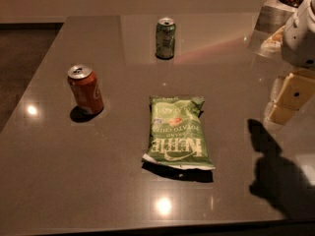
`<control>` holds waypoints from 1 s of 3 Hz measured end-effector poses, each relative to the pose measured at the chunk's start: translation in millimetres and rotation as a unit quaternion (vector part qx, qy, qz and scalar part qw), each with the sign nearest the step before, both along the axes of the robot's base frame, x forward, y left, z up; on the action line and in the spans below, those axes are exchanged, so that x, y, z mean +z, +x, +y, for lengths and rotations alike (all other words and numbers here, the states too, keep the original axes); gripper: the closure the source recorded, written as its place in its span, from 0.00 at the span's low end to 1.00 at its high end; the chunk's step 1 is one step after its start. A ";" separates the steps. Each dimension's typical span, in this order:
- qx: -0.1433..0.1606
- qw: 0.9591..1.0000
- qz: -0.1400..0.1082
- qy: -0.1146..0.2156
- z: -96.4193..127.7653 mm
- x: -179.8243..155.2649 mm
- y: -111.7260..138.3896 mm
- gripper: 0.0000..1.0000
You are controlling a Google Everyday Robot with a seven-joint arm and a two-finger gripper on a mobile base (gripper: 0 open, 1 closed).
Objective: Pick green can
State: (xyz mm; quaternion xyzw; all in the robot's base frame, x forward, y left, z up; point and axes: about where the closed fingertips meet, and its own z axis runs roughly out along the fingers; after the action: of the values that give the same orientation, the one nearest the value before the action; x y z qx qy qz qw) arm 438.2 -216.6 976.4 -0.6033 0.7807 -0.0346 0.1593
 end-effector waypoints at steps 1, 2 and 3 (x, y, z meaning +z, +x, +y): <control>0.000 1.000 0.000 0.000 0.0 0.0 0.0 0.00; -0.009 1.000 0.001 0.013 5.2 -1.4 16.8 0.00; -0.030 0.999 0.004 0.043 12.1 -4.5 49.3 0.00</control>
Offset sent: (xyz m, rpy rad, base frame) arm 0.0503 0.0140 -0.0086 0.0795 0.0259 -0.0569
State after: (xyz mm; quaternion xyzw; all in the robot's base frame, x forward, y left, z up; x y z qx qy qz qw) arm 487.4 -204.5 971.8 -0.5726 0.7997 -0.0035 0.1803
